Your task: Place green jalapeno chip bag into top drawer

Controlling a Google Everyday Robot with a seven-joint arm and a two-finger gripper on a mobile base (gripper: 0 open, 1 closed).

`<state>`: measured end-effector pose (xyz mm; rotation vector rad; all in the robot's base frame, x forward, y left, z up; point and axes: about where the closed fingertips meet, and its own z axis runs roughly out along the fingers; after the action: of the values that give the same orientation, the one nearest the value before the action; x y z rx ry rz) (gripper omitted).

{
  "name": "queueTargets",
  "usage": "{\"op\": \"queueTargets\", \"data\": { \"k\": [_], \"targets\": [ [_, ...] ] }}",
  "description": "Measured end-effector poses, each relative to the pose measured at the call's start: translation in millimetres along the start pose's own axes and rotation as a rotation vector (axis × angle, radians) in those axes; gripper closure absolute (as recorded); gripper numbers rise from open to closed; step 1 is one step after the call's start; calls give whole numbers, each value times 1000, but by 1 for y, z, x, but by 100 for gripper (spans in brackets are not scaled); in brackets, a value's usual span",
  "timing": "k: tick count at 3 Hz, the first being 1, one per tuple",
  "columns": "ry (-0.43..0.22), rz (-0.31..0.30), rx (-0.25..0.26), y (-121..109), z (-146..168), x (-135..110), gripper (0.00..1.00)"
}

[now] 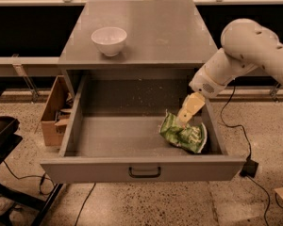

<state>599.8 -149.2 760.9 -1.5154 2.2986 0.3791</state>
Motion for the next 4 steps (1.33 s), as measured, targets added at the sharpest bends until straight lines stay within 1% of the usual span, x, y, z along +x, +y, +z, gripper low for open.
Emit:
{"op": "queueTargets", "data": {
  "k": [1,2,3,4],
  "targets": [
    [-14,3,4,-7,-9,-5,0],
    [5,-40,35,-25,-55,-8,0],
    [82,-105,72,-45,-112,-8,0],
    [272,-46,197,-57,-180,18,0]
  ]
}}
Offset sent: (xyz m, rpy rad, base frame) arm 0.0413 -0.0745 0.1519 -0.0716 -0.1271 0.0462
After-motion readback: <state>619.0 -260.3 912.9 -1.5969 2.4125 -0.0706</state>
